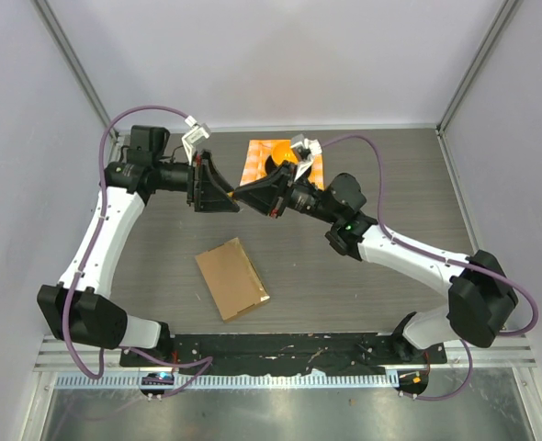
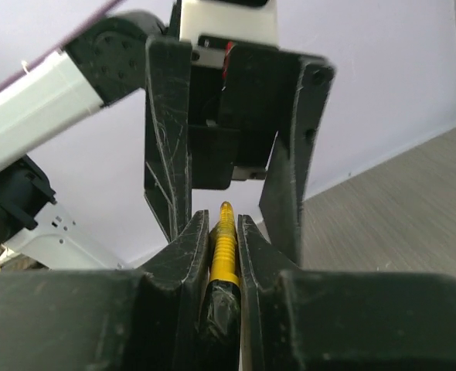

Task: Unpack the express box

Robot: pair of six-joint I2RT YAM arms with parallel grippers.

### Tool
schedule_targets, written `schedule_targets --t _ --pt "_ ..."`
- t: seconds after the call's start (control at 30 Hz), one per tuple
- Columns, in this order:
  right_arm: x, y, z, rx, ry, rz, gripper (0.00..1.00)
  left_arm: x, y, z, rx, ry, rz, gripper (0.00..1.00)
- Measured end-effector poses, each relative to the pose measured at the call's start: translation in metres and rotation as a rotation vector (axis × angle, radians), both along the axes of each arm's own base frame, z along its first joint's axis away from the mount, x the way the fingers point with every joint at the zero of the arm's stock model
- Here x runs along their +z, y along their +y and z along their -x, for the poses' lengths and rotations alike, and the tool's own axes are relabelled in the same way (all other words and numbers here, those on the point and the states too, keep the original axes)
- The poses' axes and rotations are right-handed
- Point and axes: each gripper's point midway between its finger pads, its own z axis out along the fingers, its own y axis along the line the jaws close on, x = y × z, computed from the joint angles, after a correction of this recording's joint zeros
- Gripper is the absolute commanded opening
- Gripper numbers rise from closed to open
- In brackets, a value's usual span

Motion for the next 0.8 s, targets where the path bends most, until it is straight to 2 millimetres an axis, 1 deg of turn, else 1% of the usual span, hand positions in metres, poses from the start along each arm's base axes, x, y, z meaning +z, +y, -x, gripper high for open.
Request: schedule_targets --t 0.07,0.13,0.2,0.3,0.33,0.37,0.4,0.47,0.5,0.53,0.57,0.6,0.63,0.67,0.73,0.8 --pt "-0.011 0.005 0.002 -0.006 0.003 0.043 0.01 -0.010 0.001 -0.006 0.030 -0.011 -0.044 0.73" --pt "-0.030 0.005 -0.001 -0.045 0.021 0.129 0.01 -0.024 0.003 -0.012 0.062 -0.008 -0.112 0.75" --pt "-0.044 -0.001 -0.007 -0.103 0.022 0.208 0.01 -0.040 0.009 -0.021 0.085 -0.017 -0.193 0.79" --pt "-0.062 -0.018 -0.015 -0.199 0.017 0.321 0.01 -0.079 0.023 -0.036 0.114 -0.025 -0.345 0.80" --pt "-0.067 -0.024 -0.017 -0.228 0.014 0.350 0.01 -0.097 0.031 -0.039 0.121 -0.023 -0.404 0.80" --pt "-0.072 -0.029 -0.018 -0.251 0.012 0.377 0.01 -0.109 0.037 -0.040 0.124 -0.016 -0.441 0.80" --pt "-0.077 -0.033 -0.020 -0.270 0.013 0.403 0.01 -0.125 0.046 -0.040 0.128 -0.012 -0.494 0.80" --pt "-0.088 -0.038 -0.023 -0.295 0.019 0.444 0.01 -0.145 0.058 -0.036 0.124 -0.008 -0.558 0.80" --pt "-0.096 -0.040 -0.025 -0.306 0.025 0.468 0.01 -0.153 0.062 -0.034 0.122 -0.006 -0.585 0.80" --pt "-0.105 -0.041 -0.026 -0.310 0.036 0.492 0.01 -0.165 0.068 -0.033 0.116 -0.012 -0.624 0.80" --pt "-0.114 -0.042 -0.027 -0.313 0.047 0.516 0.01 -0.174 0.073 -0.030 0.110 -0.009 -0.653 0.79" --pt "-0.121 -0.041 -0.029 -0.314 0.053 0.535 0.01 -0.181 0.076 -0.029 0.104 -0.011 -0.675 0.71" --pt "-0.131 -0.039 -0.031 -0.315 0.061 0.558 0.01 -0.190 0.081 -0.027 0.100 -0.009 -0.702 0.66" --pt "-0.142 -0.036 -0.033 -0.314 0.070 0.581 0.01 -0.197 0.084 -0.025 0.093 -0.007 -0.725 0.55" --pt "-0.164 -0.029 -0.036 -0.309 0.085 0.631 0.01 -0.209 0.089 -0.024 0.080 0.000 -0.757 0.50" --pt "-0.190 -0.020 -0.034 -0.296 0.092 0.694 0.01 -0.220 0.092 -0.028 0.069 -0.006 -0.778 0.49"
